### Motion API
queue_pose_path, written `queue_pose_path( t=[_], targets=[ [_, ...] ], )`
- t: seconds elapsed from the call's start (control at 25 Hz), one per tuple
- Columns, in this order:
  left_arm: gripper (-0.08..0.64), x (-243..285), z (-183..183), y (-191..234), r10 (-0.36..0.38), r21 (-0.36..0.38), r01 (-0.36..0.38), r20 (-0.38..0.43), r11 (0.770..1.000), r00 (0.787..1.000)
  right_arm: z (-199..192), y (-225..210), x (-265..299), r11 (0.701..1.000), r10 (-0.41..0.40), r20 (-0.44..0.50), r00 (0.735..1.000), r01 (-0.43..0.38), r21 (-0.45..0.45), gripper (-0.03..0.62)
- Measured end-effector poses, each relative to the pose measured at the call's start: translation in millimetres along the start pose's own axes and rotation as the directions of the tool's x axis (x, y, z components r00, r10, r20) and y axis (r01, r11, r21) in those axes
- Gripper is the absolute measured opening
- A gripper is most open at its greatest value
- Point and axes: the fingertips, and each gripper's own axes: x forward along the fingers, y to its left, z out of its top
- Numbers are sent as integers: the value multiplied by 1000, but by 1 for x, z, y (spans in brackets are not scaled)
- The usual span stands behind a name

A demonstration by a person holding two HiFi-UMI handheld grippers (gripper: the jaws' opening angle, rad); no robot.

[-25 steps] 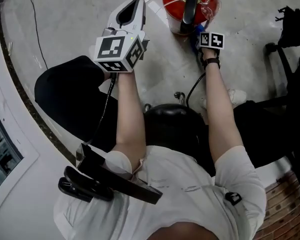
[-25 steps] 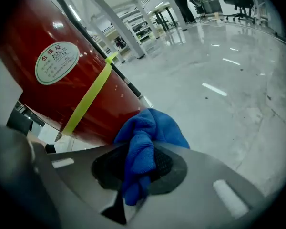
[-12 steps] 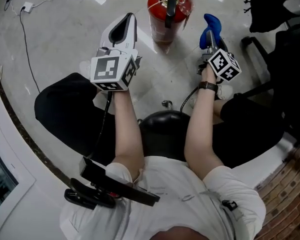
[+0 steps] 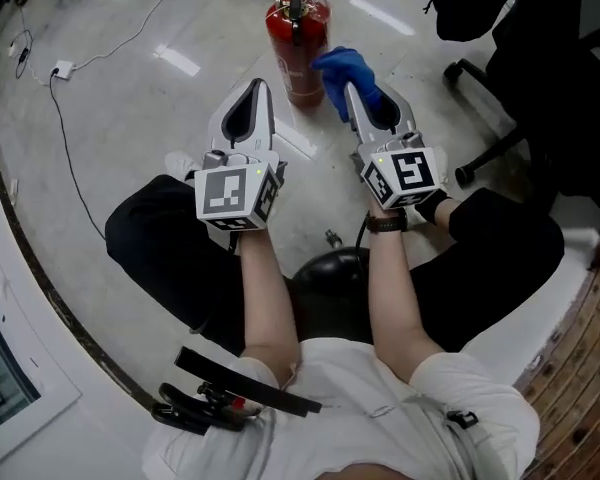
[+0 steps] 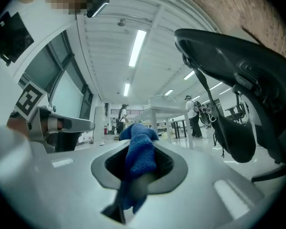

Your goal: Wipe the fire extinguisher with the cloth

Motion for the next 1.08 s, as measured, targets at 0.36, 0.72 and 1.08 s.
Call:
queue_pose_path(
  t=[0.36,0.72,1.08],
  targets=[
    [0,-60,26,-70,-28,24,27,50,999,998,45,17,-84,997,-25,-18,1000,24,-71,71],
    [0,-91,74,-104,-28,87,19,97,996,995,87,45,-107,999,15,-27,1000,-16,-45,71],
    [0,-124,88,-108,-26,74,17,111,997,993,98,69,-120,998,49,-20,999,-50,-49,71]
  ],
)
